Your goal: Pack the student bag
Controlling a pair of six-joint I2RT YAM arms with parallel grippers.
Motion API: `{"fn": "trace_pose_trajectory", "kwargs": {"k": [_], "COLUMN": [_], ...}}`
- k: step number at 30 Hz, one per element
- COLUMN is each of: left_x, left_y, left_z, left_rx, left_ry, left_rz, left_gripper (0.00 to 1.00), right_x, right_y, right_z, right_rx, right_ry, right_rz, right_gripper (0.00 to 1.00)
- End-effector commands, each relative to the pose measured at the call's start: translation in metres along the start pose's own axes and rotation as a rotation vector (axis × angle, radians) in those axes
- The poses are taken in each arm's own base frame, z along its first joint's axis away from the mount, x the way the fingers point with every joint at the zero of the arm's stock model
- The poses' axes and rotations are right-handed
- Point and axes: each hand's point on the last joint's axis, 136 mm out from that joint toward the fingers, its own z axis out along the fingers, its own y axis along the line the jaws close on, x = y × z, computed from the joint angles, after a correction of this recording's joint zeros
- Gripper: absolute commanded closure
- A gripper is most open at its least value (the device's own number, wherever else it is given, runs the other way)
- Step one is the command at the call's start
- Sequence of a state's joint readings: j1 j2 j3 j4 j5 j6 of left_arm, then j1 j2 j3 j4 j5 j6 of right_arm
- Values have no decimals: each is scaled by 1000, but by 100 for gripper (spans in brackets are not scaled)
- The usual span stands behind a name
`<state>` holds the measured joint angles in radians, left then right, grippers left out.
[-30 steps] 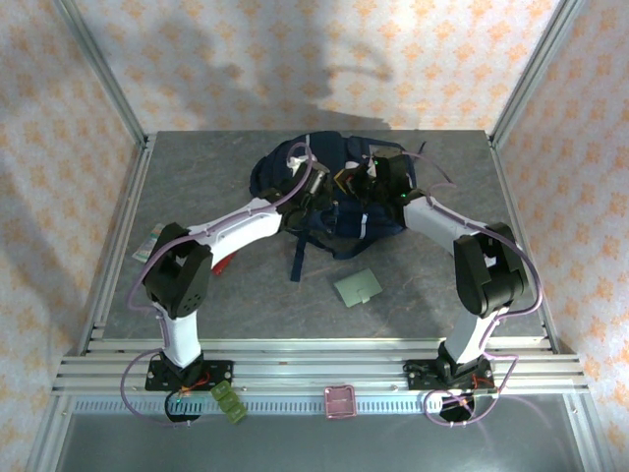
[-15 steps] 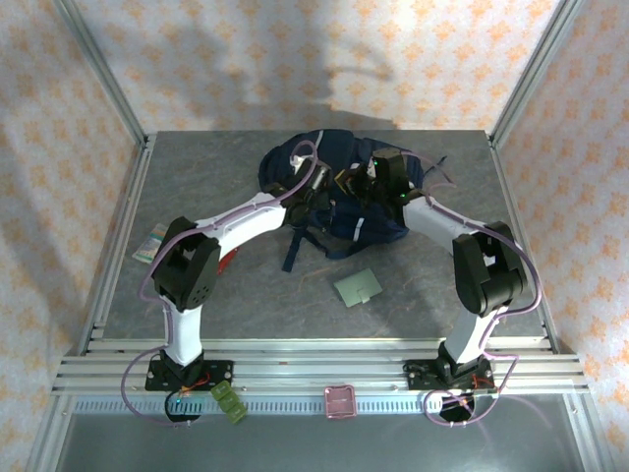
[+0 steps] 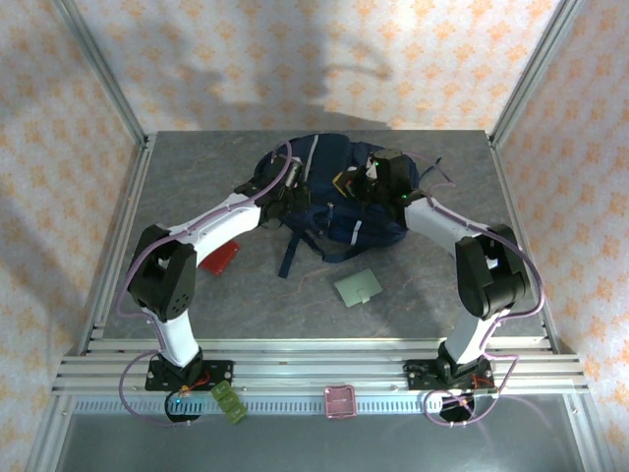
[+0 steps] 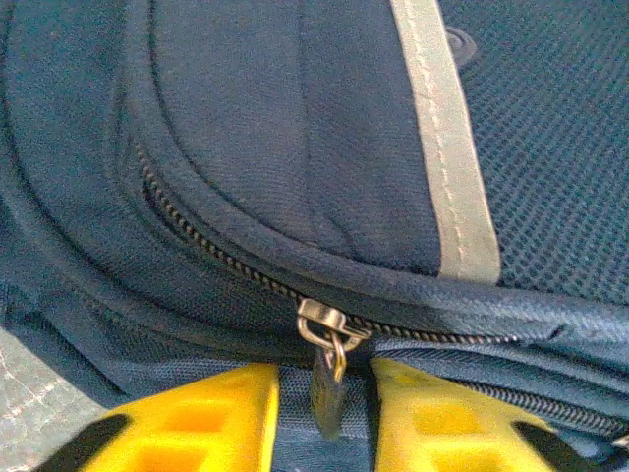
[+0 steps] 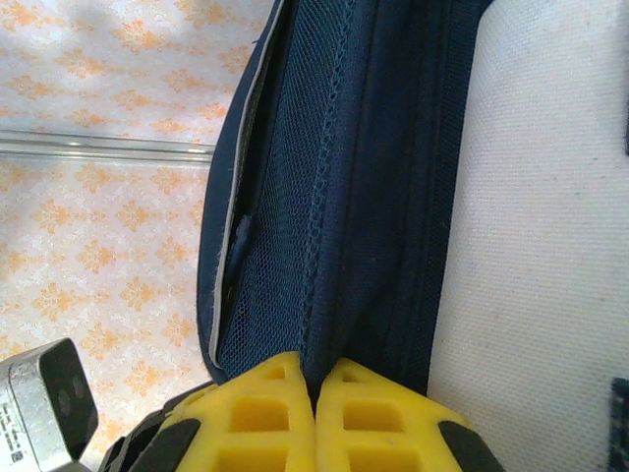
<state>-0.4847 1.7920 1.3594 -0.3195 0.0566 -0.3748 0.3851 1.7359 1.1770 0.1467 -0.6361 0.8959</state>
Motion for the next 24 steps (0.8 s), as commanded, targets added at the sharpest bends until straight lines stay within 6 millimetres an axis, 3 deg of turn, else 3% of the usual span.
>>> {"fn": "trace_pose_trajectory", "kwargs": {"k": [1,8,16,24], "left_x": [-2,-16,-39,-28], "left_y": [-2,-5,-29,-18], "left_z": [-5,-9,-34,-24], "left_rx": [28,32,166,117], "left_ry": [16,-17,-113,-82], "left_rz": [37,62,39,51], "left_gripper": [60,53,48,46], "right_x": [-12,-12,-12,-12], "right_y": [72,73,74,74], "right_z": [-31,-31,-31,-29], "right_rx": [-201,-206,-207,-211], "right_ry": [-59,-55,-57,-50], "right_rz": [-139,-141,-147,-142], "right_gripper": [100,100,100,100]}}
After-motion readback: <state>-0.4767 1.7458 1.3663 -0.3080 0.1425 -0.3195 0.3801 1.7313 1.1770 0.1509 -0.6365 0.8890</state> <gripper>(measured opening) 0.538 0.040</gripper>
